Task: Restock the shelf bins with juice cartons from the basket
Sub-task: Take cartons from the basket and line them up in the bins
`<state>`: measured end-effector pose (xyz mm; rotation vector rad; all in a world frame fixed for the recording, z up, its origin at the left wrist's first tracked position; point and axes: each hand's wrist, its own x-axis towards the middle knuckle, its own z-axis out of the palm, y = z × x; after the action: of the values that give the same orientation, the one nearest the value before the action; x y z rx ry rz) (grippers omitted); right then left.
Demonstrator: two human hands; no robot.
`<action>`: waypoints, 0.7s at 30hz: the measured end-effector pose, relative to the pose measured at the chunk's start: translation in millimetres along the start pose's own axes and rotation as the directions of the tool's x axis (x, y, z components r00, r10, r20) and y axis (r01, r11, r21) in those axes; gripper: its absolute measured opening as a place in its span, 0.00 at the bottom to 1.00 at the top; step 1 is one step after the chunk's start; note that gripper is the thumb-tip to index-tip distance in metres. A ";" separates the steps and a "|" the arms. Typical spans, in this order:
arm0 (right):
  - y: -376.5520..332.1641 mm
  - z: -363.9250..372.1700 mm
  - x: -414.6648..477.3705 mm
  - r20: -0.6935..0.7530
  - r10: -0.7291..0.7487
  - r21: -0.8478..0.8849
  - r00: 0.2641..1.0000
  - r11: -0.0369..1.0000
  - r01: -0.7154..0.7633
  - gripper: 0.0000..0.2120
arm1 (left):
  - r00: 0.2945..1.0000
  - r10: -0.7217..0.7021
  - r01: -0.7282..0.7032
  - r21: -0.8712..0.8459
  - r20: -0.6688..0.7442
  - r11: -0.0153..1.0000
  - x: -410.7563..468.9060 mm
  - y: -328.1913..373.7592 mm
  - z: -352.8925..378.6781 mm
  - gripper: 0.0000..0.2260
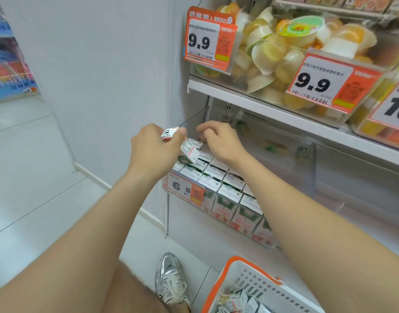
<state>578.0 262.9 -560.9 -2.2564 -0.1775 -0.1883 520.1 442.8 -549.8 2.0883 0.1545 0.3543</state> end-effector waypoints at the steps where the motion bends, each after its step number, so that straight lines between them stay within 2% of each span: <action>1: -3.4 -3.9 -10.6 0.005 -0.015 0.123 1.000 0.992 0.015 0.17 | 0.999 -0.034 0.034 -0.068 0.006 0.997 -1.0 1.6 -0.3 0.22; 3: -5.4 -10.4 -31.1 0.075 -0.048 0.272 0.996 0.962 0.026 0.18 | 0.989 -0.138 0.145 -0.240 0.046 0.960 -3.5 6.5 -0.1 0.21; 6: -6.4 -15.8 -58.0 0.091 -0.117 0.324 0.989 0.943 0.082 0.20 | 0.941 -0.273 0.336 -0.457 0.200 0.823 -4.7 15.9 2.0 0.21; 8: -4.8 -18.9 -66.6 0.023 -0.100 0.389 0.995 0.918 0.083 0.18 | 0.901 -0.300 0.426 -0.501 0.315 0.753 -9.1 23.1 3.2 0.23; 10: -1.9 -22.8 -69.0 -0.021 -0.043 0.471 0.999 0.881 0.048 0.14 | 0.881 -0.296 0.444 -0.426 0.370 0.788 -13.3 27.6 6.3 0.25; 11: 0.0 -25.5 -67.6 -0.049 -0.006 0.503 0.999 0.864 0.030 0.12 | 0.889 -0.289 0.414 -0.354 0.355 0.839 -13.5 26.6 8.5 0.27; 13: 3.4 -31.7 -62.8 -0.136 0.048 0.498 0.990 0.867 0.026 0.09 | 0.944 -0.237 0.278 -0.166 0.231 0.946 -13.0 22.4 11.2 0.28; 15: 10.4 -37.3 -54.6 -0.282 0.051 0.311 0.958 0.949 0.041 0.08 | 0.987 -0.115 0.112 0.031 0.110 0.993 -10.2 15.5 11.2 0.24; 16: 13.7 -39.5 -50.8 -0.341 0.033 0.200 0.940 0.979 0.038 0.08 | 0.992 -0.054 0.041 0.118 0.112 0.992 -10.3 12.8 11.0 0.20; 18: 18.5 -41.9 -43.9 -0.370 0.018 0.060 0.929 0.998 0.004 0.08 | 0.971 0.045 -0.105 0.249 0.233 0.963 -13.0 9.3 12.0 0.11; 19: 22.0 -41.5 -39.1 -0.352 0.025 0.004 0.936 1.000 -0.026 0.09 | 0.942 0.061 -0.168 0.308 0.329 0.936 -14.5 7.4 13.8 0.11; 21: 27.4 -38.7 -27.9 -0.270 0.064 -0.087 0.961 0.992 -0.091 0.11 | 0.842 0.009 -0.289 0.437 0.540 0.852 -18.8 2.0 18.6 0.21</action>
<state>553.0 213.9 -562.4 -2.3044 0.0651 -0.4648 507.9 421.8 -560.7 2.6502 -0.2860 -0.2036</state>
